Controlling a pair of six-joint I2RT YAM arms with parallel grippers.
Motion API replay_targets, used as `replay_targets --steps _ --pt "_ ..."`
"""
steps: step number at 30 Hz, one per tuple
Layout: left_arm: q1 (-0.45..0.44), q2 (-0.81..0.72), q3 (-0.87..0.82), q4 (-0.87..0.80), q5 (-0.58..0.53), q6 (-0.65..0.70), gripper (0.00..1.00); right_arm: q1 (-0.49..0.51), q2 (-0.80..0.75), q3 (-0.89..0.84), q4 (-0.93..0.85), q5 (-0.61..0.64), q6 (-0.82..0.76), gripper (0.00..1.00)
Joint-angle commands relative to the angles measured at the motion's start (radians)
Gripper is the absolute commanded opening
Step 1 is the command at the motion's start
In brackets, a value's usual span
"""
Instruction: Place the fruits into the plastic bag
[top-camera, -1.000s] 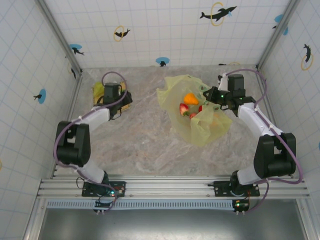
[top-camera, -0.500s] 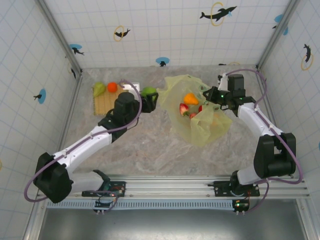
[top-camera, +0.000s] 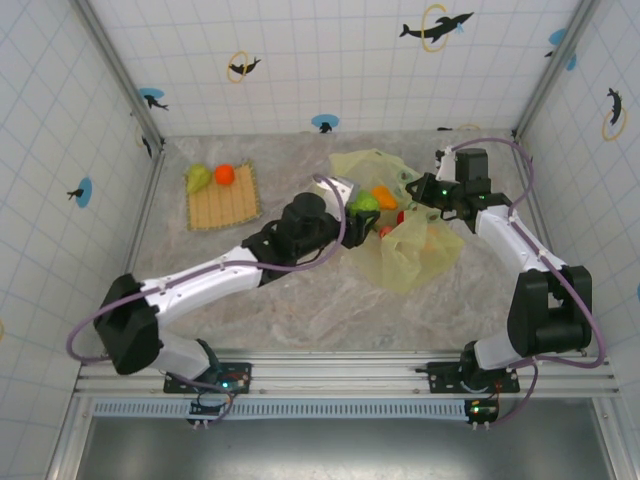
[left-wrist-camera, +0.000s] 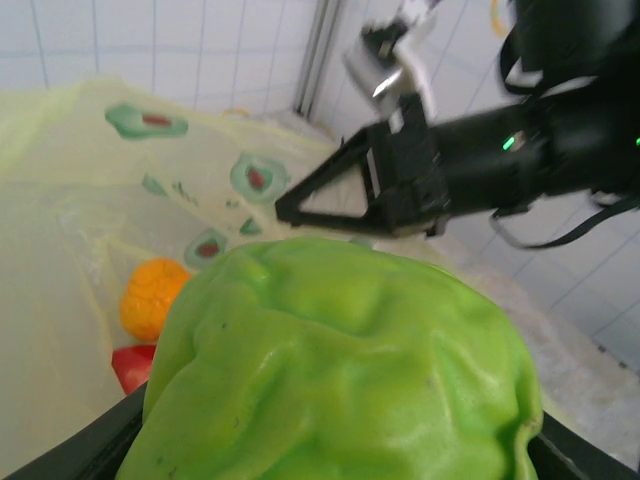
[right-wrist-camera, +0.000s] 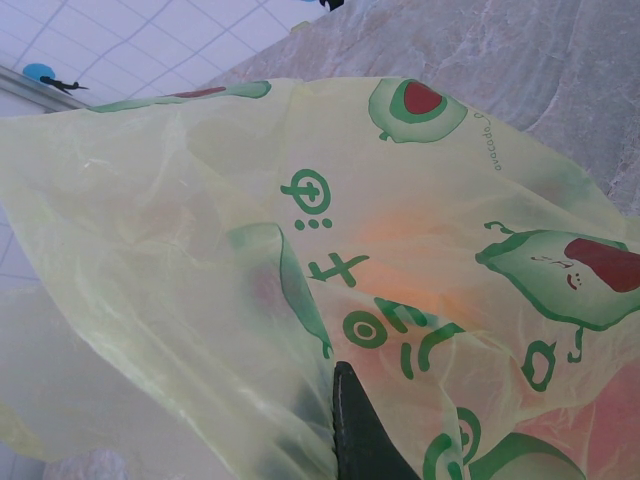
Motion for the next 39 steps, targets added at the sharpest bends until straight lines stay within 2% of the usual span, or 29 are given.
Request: replay_targets --steps 1,12,20,23,29,39 --pt "0.0 0.083 0.057 -0.059 0.002 0.04 0.53 0.0 -0.013 -0.003 0.005 -0.004 0.002 0.0" --pt "0.011 0.429 0.24 -0.119 -0.004 0.058 0.54 0.002 -0.018 -0.001 0.001 -0.003 0.002 0.0" --pt "0.048 0.601 0.353 -0.11 -0.087 0.019 0.59 0.003 -0.025 0.002 -0.012 0.002 -0.004 0.0" --pt "0.063 0.61 0.353 -0.084 -0.079 -0.02 0.66 0.003 -0.03 0.003 -0.022 0.008 -0.01 0.0" --pt "0.067 0.569 0.338 -0.06 -0.049 0.001 0.8 0.002 -0.03 0.016 -0.044 0.013 -0.022 0.0" --pt "0.067 0.415 0.235 -0.043 0.032 -0.023 0.83 0.002 -0.024 0.019 -0.043 0.019 -0.024 0.0"
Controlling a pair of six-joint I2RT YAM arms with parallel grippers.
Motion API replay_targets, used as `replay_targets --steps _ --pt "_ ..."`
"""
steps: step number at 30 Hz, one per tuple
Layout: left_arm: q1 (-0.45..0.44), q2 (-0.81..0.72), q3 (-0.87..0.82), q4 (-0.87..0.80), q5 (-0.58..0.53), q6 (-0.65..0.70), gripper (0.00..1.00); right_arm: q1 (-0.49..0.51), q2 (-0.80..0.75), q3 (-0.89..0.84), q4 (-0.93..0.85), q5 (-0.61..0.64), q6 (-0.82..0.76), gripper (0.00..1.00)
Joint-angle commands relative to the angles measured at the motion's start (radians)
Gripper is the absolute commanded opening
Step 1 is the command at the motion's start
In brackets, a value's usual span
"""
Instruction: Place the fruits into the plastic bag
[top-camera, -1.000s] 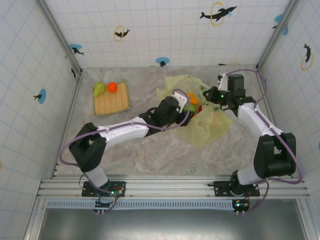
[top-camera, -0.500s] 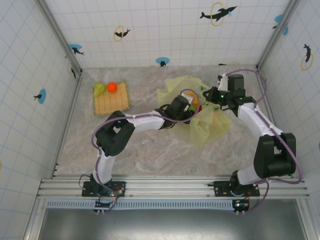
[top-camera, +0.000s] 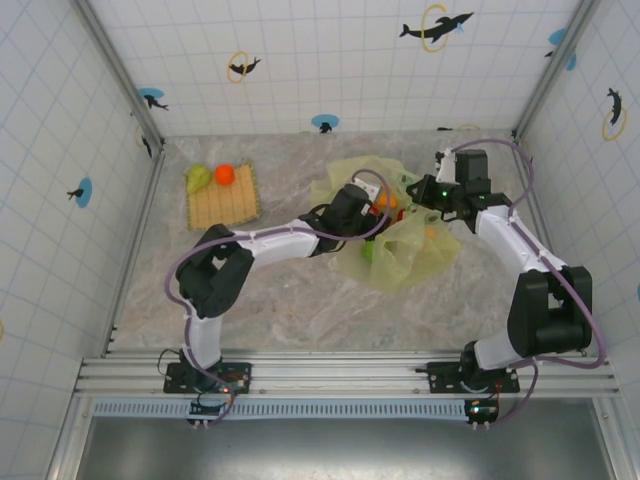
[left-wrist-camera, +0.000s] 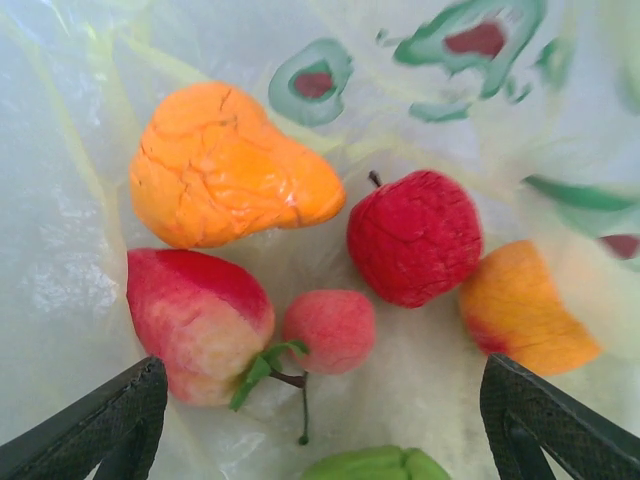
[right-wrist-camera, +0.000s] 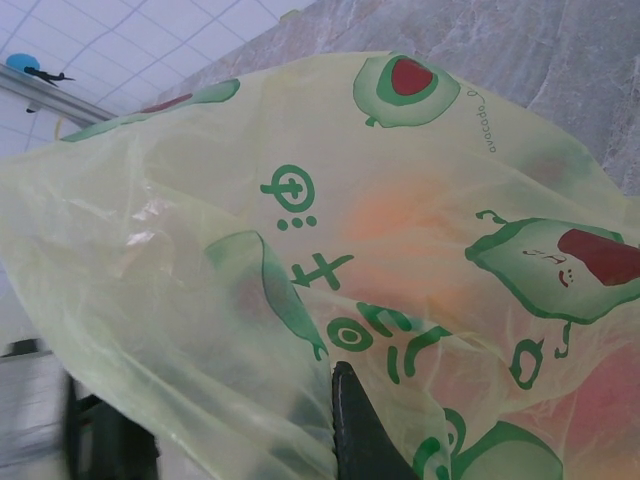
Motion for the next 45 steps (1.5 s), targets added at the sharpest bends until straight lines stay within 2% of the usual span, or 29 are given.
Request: replay_targets --steps 1,8,17,24,29,33,38,45 --pt "0.001 -0.091 -0.038 0.019 0.056 -0.018 0.83 0.001 -0.019 0.02 -0.017 0.01 -0.01 0.0" --pt "0.001 -0.239 -0.11 -0.01 0.085 -0.016 0.82 0.001 -0.034 0.0 -0.007 0.021 -0.007 0.0" --pt "0.023 -0.386 -0.104 -0.092 0.112 0.01 0.82 0.001 -0.02 0.004 -0.002 0.011 -0.001 0.0" --pt "0.084 -0.46 -0.062 -0.127 0.235 -0.036 0.82 0.003 -0.02 -0.028 0.022 0.005 0.01 0.0" --pt "0.166 -0.495 -0.039 -0.128 0.36 -0.121 0.82 0.003 -0.018 -0.031 0.023 -0.002 0.007 0.0" --pt "0.234 -0.529 -0.042 -0.131 0.397 -0.153 0.82 0.003 -0.017 -0.031 0.029 -0.006 0.007 0.0" --pt "0.326 -0.582 -0.075 -0.151 0.356 -0.18 0.82 0.003 -0.015 -0.031 0.032 -0.019 0.007 0.0" --pt "0.472 -0.63 -0.198 -0.173 0.037 -0.241 0.82 0.007 -0.007 -0.021 0.039 -0.027 0.007 0.0"
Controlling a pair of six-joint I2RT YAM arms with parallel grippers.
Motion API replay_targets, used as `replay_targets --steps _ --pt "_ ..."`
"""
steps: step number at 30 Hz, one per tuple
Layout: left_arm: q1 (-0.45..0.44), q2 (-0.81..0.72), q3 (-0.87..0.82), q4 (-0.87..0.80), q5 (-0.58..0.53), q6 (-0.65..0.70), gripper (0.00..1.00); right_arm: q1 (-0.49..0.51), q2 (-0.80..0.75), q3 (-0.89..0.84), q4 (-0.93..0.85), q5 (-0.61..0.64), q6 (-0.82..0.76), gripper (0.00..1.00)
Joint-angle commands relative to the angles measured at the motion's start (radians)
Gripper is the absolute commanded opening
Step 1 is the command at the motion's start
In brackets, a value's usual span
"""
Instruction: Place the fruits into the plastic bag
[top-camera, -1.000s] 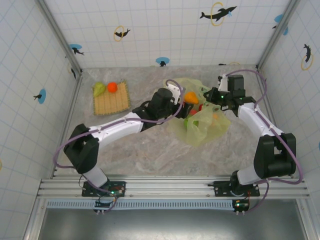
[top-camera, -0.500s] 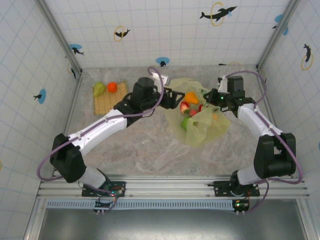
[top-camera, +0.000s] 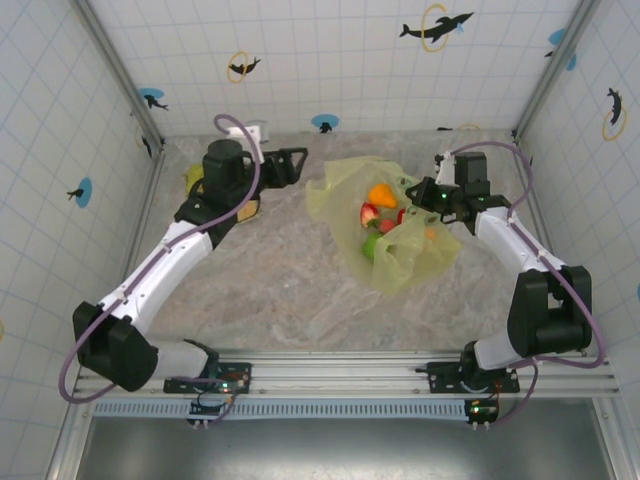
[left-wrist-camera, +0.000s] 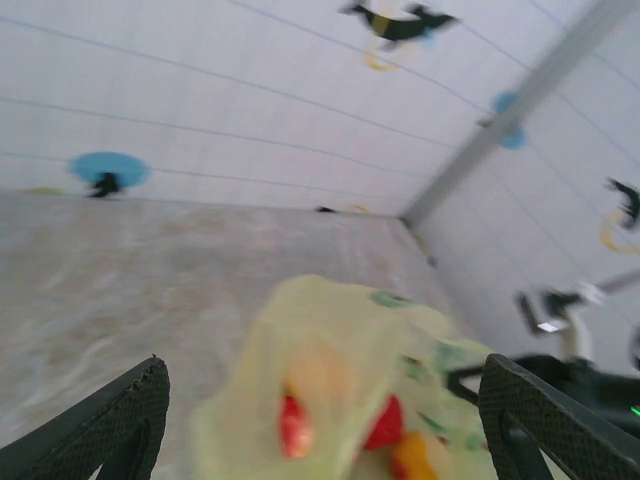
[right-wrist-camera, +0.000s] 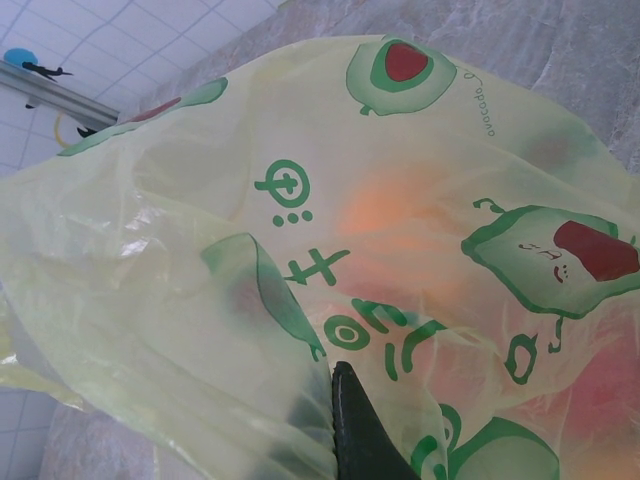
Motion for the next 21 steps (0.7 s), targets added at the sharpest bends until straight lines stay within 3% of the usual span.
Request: replay_targets --steps 1,8,14,21 --pt "0.054 0.006 -0.07 -0.029 -0.203 -0.044 0.82 0.009 -0.004 0.002 0.03 -0.015 -0.002 0.0" --pt "0.137 0.147 -0.163 0.042 -0.444 -0.034 0.82 0.024 0.012 0.009 0.035 -0.011 -0.001 0.0" --pt "0.248 0.366 -0.082 0.047 -0.447 -0.019 0.83 0.027 0.034 0.026 0.024 -0.012 -0.008 0.0" --pt "0.341 0.578 0.093 -0.009 -0.363 0.007 0.84 0.03 0.056 0.041 0.027 -0.012 -0.009 0.0"
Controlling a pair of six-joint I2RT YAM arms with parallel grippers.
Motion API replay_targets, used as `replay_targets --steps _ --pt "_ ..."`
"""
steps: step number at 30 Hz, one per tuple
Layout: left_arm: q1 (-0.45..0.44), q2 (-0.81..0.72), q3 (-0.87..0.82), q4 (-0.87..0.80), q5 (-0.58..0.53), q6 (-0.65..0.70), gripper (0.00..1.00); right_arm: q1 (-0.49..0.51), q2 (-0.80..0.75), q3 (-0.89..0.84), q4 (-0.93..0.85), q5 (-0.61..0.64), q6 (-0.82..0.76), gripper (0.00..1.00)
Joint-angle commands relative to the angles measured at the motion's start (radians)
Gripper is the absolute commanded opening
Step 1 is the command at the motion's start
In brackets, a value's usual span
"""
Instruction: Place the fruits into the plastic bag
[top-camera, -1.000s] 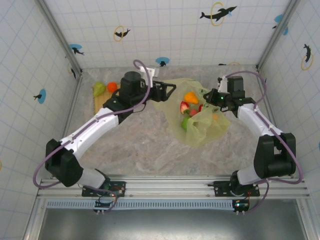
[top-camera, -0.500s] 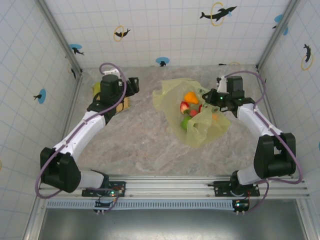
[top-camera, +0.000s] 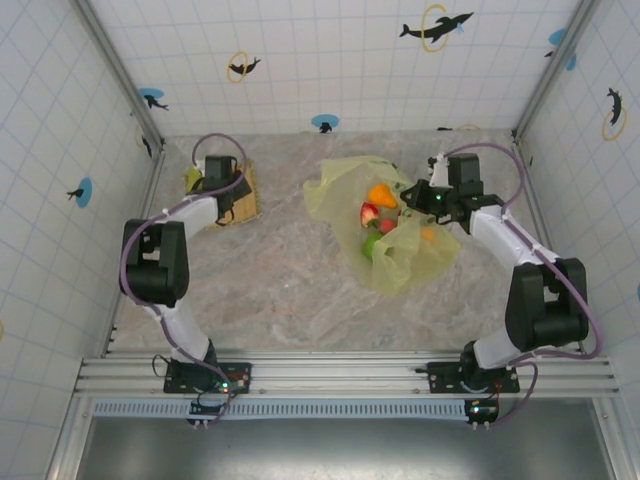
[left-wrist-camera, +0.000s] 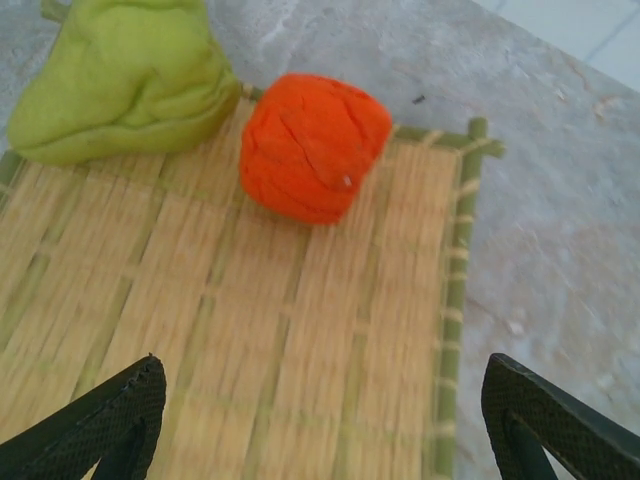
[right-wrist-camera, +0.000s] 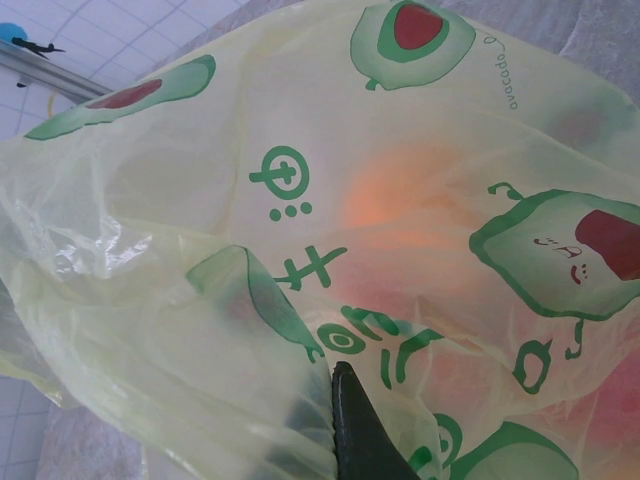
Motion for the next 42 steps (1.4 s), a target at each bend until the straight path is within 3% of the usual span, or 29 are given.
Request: replay_targets --steps 1,16,30,33,42 --pt "0.036 0.066 0.096 -0.023 0.038 0.027 0.84 0.004 0.021 0.042 0.015 -0.008 -0.008 0.0" --pt "0.074 0.374 0.473 -0.191 0.042 0.117 0.85 0.006 0.063 0.071 0.018 -0.011 -0.007 0.0" --pt "0.08 0.525 0.629 -0.247 0.023 0.162 0.83 0.009 0.057 0.078 -0.009 -0.006 -0.018 0.0" --pt "0.08 0.553 0.668 -0.267 0.018 0.168 0.8 0.01 0.055 0.074 -0.007 -0.005 -0.015 0.0" --pt "0.079 0.546 0.671 -0.275 0.038 0.185 0.55 0.02 0.058 0.078 -0.008 -0.003 -0.013 0.0"
